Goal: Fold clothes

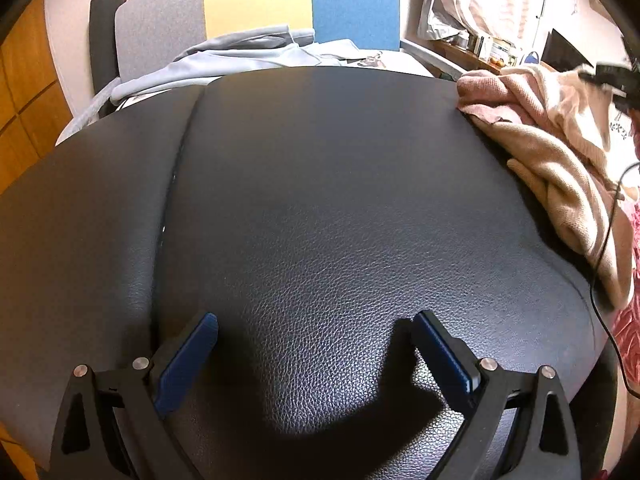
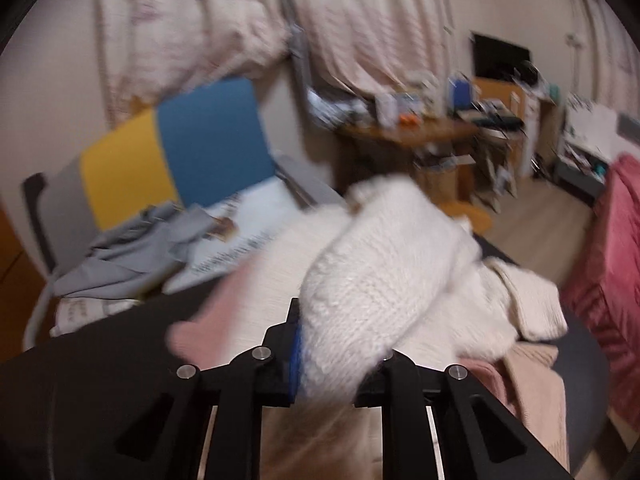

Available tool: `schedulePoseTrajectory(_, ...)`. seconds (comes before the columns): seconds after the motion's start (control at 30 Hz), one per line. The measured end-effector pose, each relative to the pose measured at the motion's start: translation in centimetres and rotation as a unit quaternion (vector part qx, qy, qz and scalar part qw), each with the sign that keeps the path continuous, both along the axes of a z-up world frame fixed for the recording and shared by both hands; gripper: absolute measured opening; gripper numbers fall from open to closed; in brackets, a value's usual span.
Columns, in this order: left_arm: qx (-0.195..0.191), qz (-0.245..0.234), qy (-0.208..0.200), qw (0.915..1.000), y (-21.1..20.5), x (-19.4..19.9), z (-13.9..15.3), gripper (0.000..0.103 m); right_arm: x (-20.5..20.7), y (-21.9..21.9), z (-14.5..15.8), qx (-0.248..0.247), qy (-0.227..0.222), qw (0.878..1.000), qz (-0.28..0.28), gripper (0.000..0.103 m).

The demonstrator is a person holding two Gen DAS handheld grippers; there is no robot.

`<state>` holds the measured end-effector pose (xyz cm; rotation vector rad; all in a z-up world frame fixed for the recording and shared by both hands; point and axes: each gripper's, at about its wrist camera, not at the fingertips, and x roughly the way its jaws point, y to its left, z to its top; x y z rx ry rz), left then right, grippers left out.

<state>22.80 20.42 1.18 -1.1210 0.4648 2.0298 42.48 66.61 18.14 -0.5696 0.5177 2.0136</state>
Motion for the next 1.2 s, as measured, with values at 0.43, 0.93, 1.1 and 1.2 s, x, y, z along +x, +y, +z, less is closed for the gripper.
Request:
schedulePoseTrajectory(0.43, 0.037, 0.021, -0.010, 0.9991, -0.9, -2.3, 3.6, 0.100, -16.5, -22.2, -3.0, -0.007, 0.081, 0.978, 0.194, 0.017)
schedulePoseTrajectory(0.93, 0.036, -0.188, 0.005, 0.9815, 15.8, 1.6, 11.7, 0.101, -13.6, -31.7, -11.9, -0.074, 0.092, 0.957, 0.264, 0.017)
schedulePoseTrajectory(1.1, -0.017, -0.289, 0.034, 0.9566, 21.9, 6.0, 11.8, 0.103, -11.6, -33.9, -11.6, -0.053, 0.080, 0.962, 0.255, 0.017)
schedulePoseTrajectory(1.2, -0.050, -0.300, 0.045, 0.9517, 24.1, 7.1, 10.6, 0.103, -9.5, -35.2, -11.7, -0.045, 0.071, 0.963, 0.255, 0.017)
